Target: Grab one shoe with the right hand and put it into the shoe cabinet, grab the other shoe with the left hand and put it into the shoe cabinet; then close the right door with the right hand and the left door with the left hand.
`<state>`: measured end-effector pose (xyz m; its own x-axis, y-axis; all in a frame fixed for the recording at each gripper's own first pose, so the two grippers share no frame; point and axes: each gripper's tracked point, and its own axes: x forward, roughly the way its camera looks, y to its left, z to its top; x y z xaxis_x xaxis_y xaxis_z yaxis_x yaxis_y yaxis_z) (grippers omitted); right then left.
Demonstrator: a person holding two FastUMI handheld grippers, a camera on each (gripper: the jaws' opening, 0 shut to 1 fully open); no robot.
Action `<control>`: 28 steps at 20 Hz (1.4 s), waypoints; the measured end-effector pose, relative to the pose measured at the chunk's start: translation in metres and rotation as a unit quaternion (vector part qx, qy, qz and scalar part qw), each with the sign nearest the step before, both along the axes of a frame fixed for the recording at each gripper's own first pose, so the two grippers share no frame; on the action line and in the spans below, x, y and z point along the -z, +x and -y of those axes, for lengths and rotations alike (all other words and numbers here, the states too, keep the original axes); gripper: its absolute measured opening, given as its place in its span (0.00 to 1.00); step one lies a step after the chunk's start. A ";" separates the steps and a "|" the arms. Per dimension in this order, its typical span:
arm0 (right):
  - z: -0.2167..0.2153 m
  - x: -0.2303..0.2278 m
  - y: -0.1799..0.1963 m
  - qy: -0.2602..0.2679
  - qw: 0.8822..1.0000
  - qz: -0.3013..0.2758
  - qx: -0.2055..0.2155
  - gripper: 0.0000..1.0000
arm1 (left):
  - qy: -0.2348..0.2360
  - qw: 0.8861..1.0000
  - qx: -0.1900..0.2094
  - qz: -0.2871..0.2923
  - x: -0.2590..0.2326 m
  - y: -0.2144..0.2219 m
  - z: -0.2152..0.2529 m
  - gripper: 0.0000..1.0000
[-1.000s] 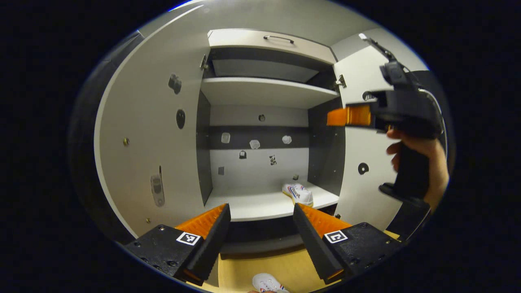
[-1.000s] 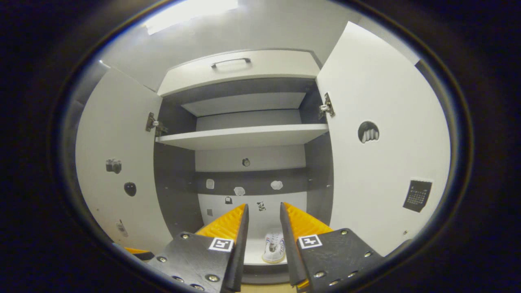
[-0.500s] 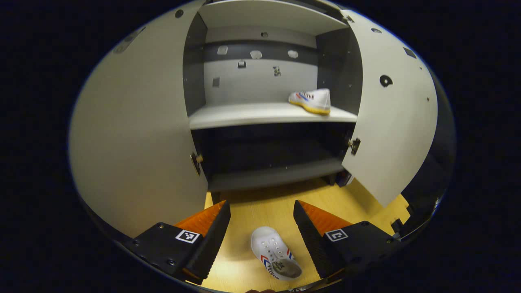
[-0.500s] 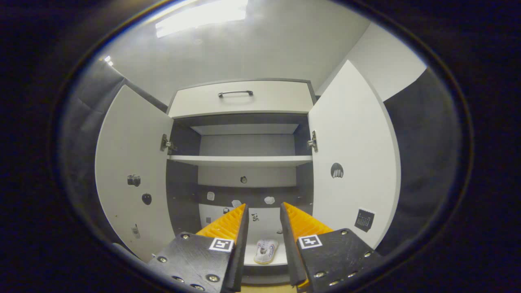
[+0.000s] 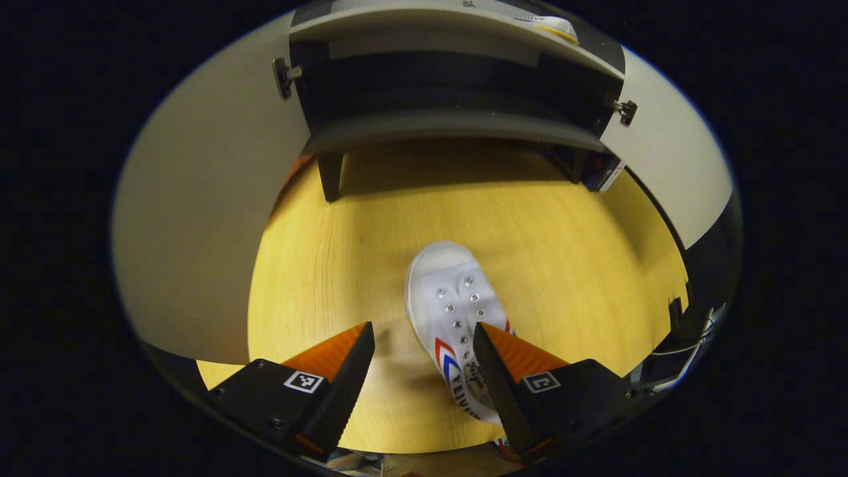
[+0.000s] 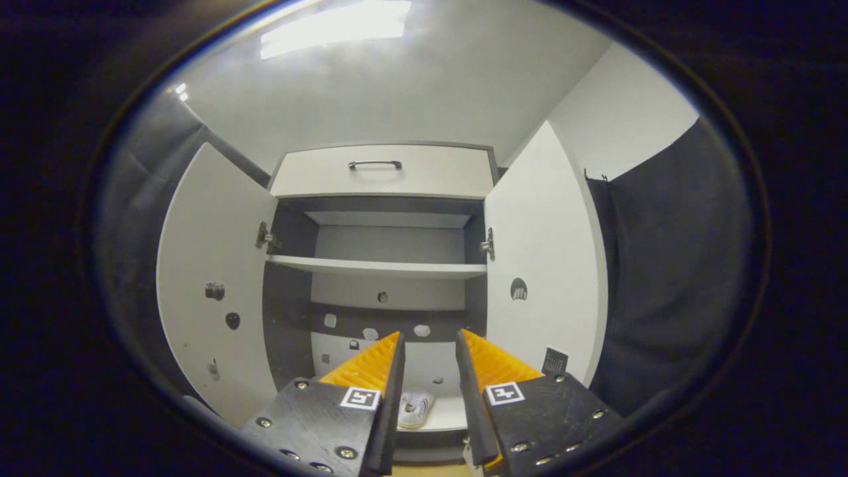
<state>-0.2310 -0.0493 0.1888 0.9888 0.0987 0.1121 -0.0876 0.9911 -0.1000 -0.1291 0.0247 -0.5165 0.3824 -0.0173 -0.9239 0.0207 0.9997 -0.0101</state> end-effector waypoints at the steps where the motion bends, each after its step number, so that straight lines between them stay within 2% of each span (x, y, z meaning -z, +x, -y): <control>1: 0.002 0.001 -0.002 -0.004 1.000 -0.004 0.001 0.44 | -0.005 1.000 -0.007 -0.017 0.007 -0.005 -0.001 0.92; 7: 0.010 0.012 -0.001 -0.018 1.000 -0.025 0.005 0.44 | -0.070 0.991 -0.054 -0.096 0.039 -0.030 0.017 0.83; 8: 0.011 0.012 -0.003 -0.018 0.999 -0.026 0.006 0.44 | -0.083 0.992 -0.061 -0.074 0.039 -0.019 0.020 0.84; 9: 0.014 0.012 -0.001 -0.020 0.999 -0.026 0.009 0.34 | -0.092 0.990 -0.058 -0.091 0.042 -0.026 0.025 0.74; 11: 0.017 0.013 -0.002 -0.024 0.999 -0.026 0.016 0.34 | -0.109 0.989 -0.061 -0.083 0.041 -0.021 0.030 0.52; 12: 0.018 0.012 -0.002 -0.024 0.999 -0.025 0.017 0.34 | -0.112 0.987 -0.062 -0.097 0.038 -0.026 0.030 0.43; 13: 0.019 0.011 -0.003 -0.023 0.999 -0.023 0.019 0.44 | -0.113 0.987 -0.066 -0.091 0.038 -0.022 0.030 0.37; 14: 0.019 0.010 -0.004 -0.023 0.999 -0.022 0.020 0.34 | -0.116 0.986 -0.072 -0.096 0.037 -0.023 0.029 0.36; 16: 0.022 0.010 -0.005 -0.024 0.999 -0.021 0.024 0.34 | -0.125 0.985 -0.088 -0.081 0.033 -0.023 0.027 0.24; 17: 0.023 0.012 -0.006 -0.025 0.999 -0.023 0.025 0.34 | -0.130 0.985 -0.099 -0.063 0.027 -0.019 0.024 0.15; 18: 0.025 0.013 -0.007 -0.026 0.999 -0.025 0.027 0.44 | -0.123 0.986 -0.101 -0.050 0.025 -0.018 0.019 0.10; 19: 0.027 0.013 -0.009 -0.026 0.999 -0.027 0.029 0.34 | -0.110 0.989 -0.090 -0.036 0.020 -0.015 0.016 0.05; 22: 0.032 0.017 -0.011 -0.022 0.999 -0.030 0.037 0.35 | -0.074 0.996 -0.043 0.001 0.005 0.002 0.016 0.04; 28: 0.043 0.023 -0.022 -0.016 0.998 -0.035 0.044 0.34 | -0.107 0.989 -0.028 0.095 -0.083 0.040 0.033 0.04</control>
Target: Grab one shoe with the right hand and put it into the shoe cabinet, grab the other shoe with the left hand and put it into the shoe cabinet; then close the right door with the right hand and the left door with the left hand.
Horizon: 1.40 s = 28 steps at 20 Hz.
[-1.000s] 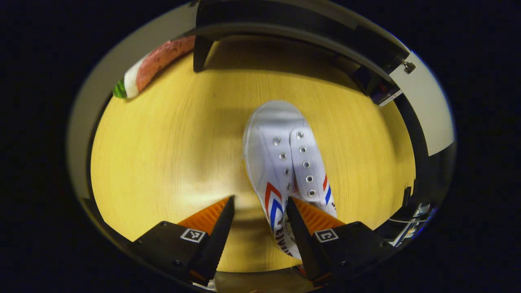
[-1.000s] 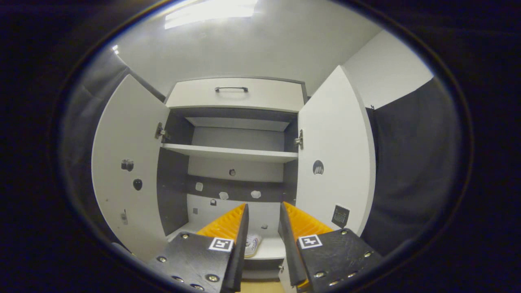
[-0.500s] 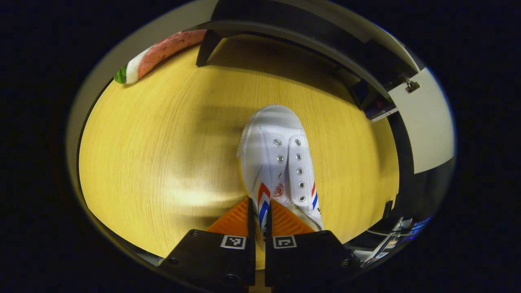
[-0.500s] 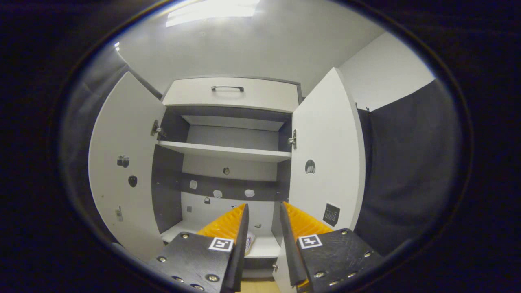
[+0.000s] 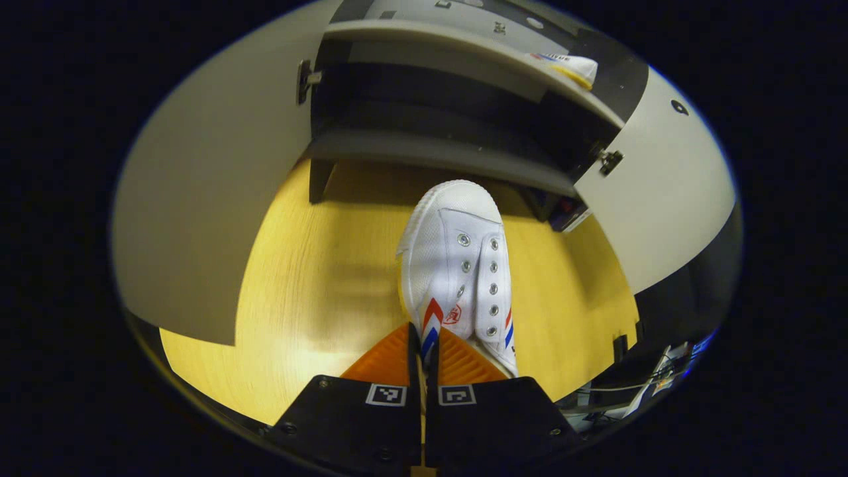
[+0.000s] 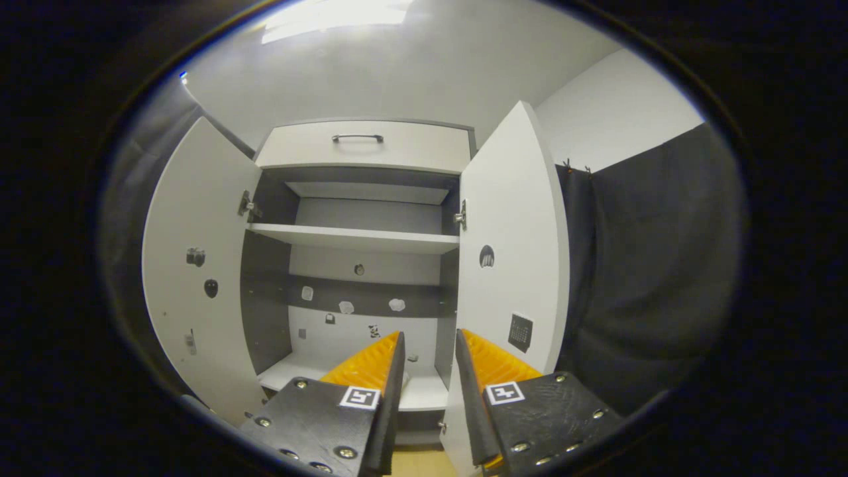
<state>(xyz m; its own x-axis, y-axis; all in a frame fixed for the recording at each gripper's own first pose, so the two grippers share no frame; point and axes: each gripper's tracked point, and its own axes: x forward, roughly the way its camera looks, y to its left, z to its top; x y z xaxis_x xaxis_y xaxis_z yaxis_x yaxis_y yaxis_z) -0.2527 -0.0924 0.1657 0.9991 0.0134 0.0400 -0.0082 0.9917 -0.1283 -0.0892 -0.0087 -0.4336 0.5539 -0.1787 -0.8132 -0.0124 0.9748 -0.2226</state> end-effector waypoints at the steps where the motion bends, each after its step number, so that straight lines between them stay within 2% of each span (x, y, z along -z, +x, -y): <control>1: 0.003 -0.001 -0.004 0.000 1.000 0.002 0.000 0.34 | -0.002 1.000 0.004 0.021 -0.018 0.010 0.004 0.06; 4: 0.009 -0.003 -0.010 0.001 1.000 0.008 0.002 0.34 | -0.011 0.997 0.016 0.080 -0.069 0.039 0.018 0.03; 10: 0.014 -0.003 -0.025 0.016 1.000 0.016 0.000 0.34 | -0.033 0.984 0.026 0.171 -0.150 0.105 0.039 0.04; 18: 0.018 -0.007 -0.041 0.007 0.999 0.037 0.007 0.34 | -0.027 0.965 0.010 0.259 -0.238 0.212 0.036 0.03; 21: 0.019 -0.007 -0.040 0.019 0.999 0.039 0.011 0.34 | -0.020 0.963 0.001 0.270 -0.248 0.251 0.035 0.06; 22: 0.019 -0.006 -0.040 0.021 0.999 0.038 0.013 0.44 | -0.022 0.962 -0.001 0.272 -0.248 0.261 0.031 0.06; 23: 0.021 -0.004 -0.037 0.021 0.999 0.036 0.016 0.44 | -0.023 0.962 -0.002 0.272 -0.249 0.271 0.031 0.03; 28: 0.024 0.005 -0.029 0.018 0.999 0.026 0.025 0.44 | -0.027 0.965 -0.020 0.261 -0.242 0.315 0.027 0.03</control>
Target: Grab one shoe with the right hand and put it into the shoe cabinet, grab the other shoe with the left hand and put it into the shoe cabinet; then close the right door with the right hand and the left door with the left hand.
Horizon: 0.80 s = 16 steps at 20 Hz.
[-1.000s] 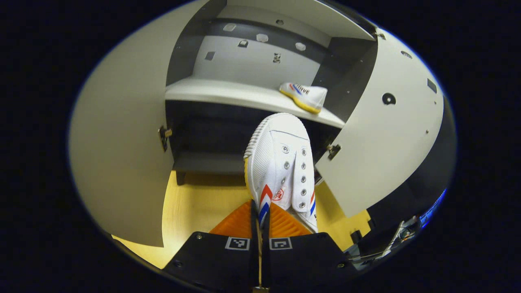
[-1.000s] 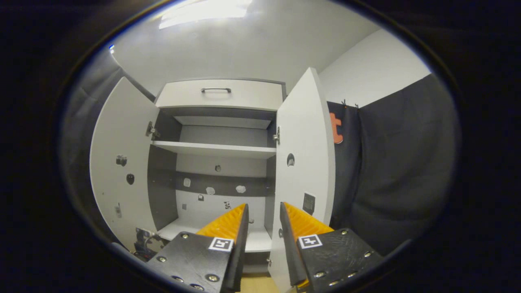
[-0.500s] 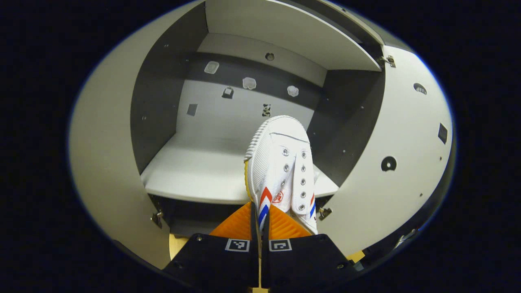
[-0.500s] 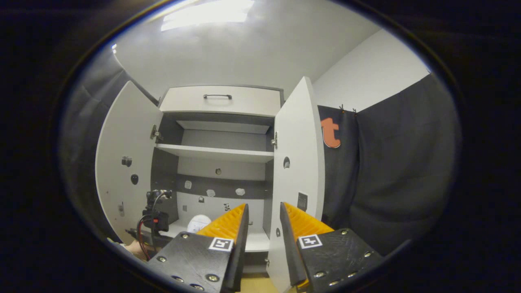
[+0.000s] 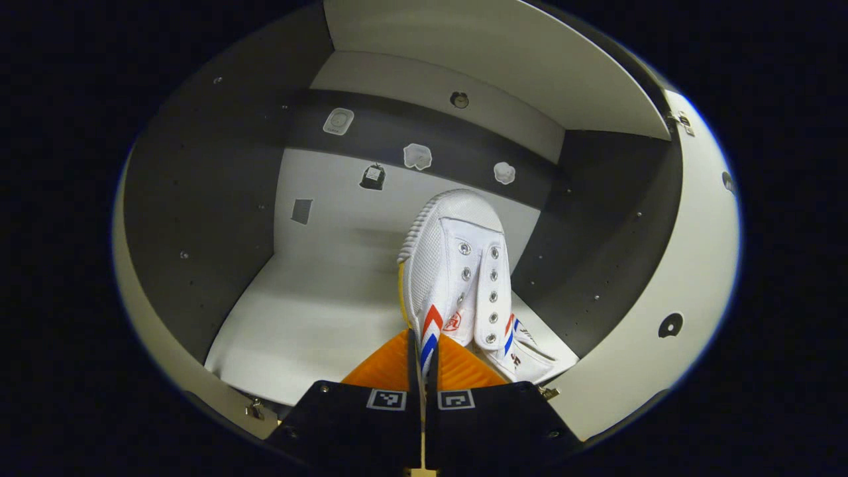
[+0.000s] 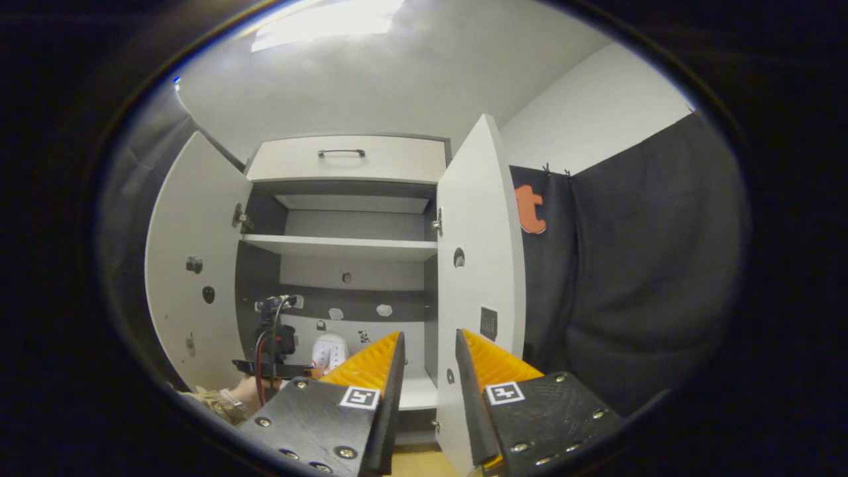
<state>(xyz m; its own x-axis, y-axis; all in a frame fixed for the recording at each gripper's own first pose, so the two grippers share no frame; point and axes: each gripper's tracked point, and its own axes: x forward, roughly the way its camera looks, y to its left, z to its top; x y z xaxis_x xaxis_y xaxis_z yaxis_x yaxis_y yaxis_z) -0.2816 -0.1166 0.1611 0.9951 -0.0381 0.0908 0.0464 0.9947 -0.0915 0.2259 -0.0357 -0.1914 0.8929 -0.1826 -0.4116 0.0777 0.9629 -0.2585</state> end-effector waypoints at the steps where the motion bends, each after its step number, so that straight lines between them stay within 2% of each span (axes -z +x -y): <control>1: 0.000 0.002 0.002 -0.002 1.000 -0.002 0.001 0.44 | -0.004 1.000 -0.001 -0.009 0.004 0.005 0.000 0.03; 2: 0.001 0.003 0.004 -0.005 1.000 -0.004 0.003 0.34 | -0.004 1.000 -0.001 -0.015 0.008 0.009 0.000 0.03; 4: 0.000 0.005 0.007 -0.006 1.000 -0.005 0.001 0.34 | 0.013 1.000 -0.001 -0.025 0.019 0.018 -0.004 0.00; 8: -0.002 0.010 0.013 -0.004 1.000 -0.010 -0.006 0.34 | 0.034 0.998 -0.002 -0.047 0.039 0.028 -0.007 0.06; 9: -0.002 0.011 0.014 -0.003 1.000 -0.012 -0.007 0.34 | 0.038 0.998 -0.001 -0.052 0.043 0.030 -0.007 0.02; 16: 0.007 0.009 0.006 -0.008 1.000 -0.010 -0.007 0.34 | 0.063 0.996 -0.005 -0.068 0.056 0.036 -0.009 0.03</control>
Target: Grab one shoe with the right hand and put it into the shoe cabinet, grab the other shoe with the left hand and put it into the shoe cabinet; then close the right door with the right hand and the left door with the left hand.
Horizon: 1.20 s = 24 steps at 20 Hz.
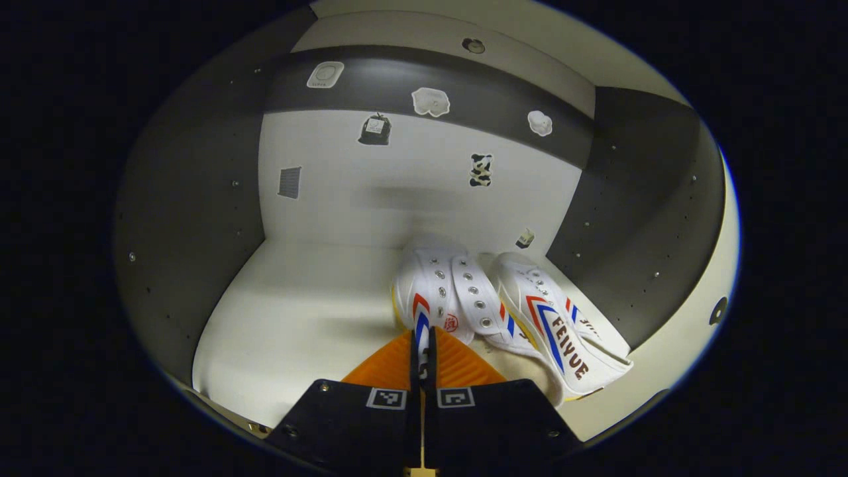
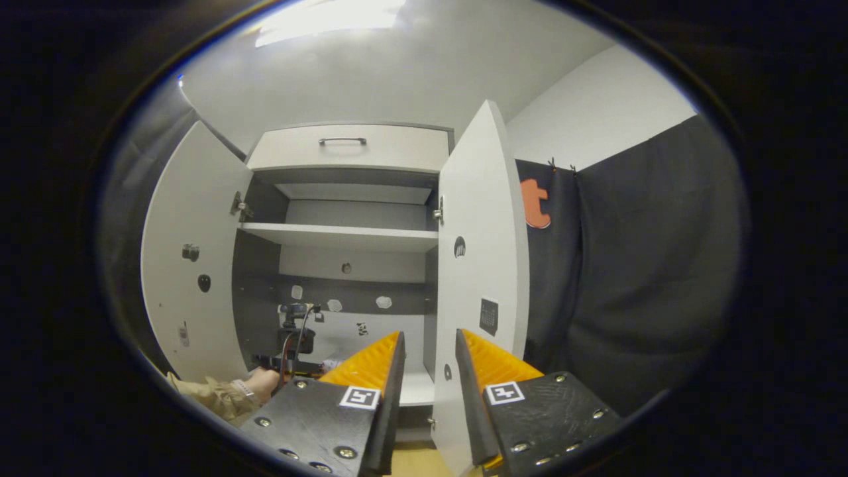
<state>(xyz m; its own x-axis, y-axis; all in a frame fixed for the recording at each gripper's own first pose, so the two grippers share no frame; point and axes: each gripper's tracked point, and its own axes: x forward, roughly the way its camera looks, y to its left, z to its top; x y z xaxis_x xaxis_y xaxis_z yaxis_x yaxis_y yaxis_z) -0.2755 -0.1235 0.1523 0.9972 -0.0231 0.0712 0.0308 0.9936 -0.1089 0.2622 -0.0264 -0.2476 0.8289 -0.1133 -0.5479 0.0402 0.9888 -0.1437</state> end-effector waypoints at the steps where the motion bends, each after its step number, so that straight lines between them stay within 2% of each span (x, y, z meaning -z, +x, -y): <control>1: 0.003 -0.001 -0.001 0.001 1.000 0.001 0.000 0.34 | -0.001 1.000 0.003 0.000 -0.002 0.002 0.001 0.04; 2: 0.004 -0.002 -0.004 0.003 1.000 0.003 0.000 0.34 | 0.001 1.000 0.009 -0.004 0.000 0.000 0.002 0.05; 3: 0.006 -0.004 -0.005 0.005 1.000 0.006 0.000 0.34 | 0.009 1.000 0.012 0.002 -0.004 0.000 0.001 0.13; 4: 0.009 -0.006 -0.008 0.006 1.000 0.009 0.001 0.34 | 0.020 1.000 0.012 0.004 -0.005 0.000 -0.001 0.14; 5: 0.012 -0.007 -0.011 0.005 1.000 0.011 0.001 0.34 | 0.033 0.999 0.008 0.007 -0.008 -0.001 -0.004 0.34; 8: 0.023 -0.012 -0.019 0.004 1.000 0.016 0.009 0.34 | 0.036 0.999 -0.004 0.024 -0.019 -0.008 -0.009 0.55; 10: 0.030 -0.015 -0.023 0.005 1.000 0.018 0.014 0.34 | 0.037 0.998 -0.012 0.041 -0.030 -0.011 -0.011 0.59; 11: 0.036 -0.015 -0.025 0.005 1.000 0.018 0.017 0.34 | 0.042 0.998 -0.014 0.049 -0.037 -0.013 -0.012 0.72; 12: 0.041 -0.016 -0.026 0.006 1.000 0.018 0.019 0.34 | 0.048 0.997 -0.013 0.058 -0.044 -0.016 -0.012 0.77; 13: 0.046 -0.017 -0.027 0.007 1.000 0.018 0.022 0.34 | 0.052 0.996 -0.011 0.070 -0.054 -0.020 -0.011 0.72; 18: 0.068 -0.019 -0.026 0.012 0.999 0.014 0.030 0.34 | 0.052 0.989 0.001 0.137 -0.111 -0.049 0.008 0.72; 23: 0.100 -0.022 -0.023 0.017 0.999 0.009 0.050 0.34 | 0.056 0.974 0.032 0.218 -0.178 -0.087 0.043 0.72; 24: 0.108 -0.022 -0.023 0.017 0.998 0.009 0.056 0.53 | 0.057 0.971 0.041 0.230 -0.189 -0.096 0.052 0.78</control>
<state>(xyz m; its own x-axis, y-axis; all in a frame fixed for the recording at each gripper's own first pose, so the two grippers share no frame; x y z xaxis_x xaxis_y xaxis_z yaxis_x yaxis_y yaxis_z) -0.2981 -0.2310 0.1746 0.9867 -0.1369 0.0873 0.1434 0.9870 -0.0726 0.1659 -0.0781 -0.0583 0.9793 -0.1506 -0.1354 0.1543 0.9879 0.0174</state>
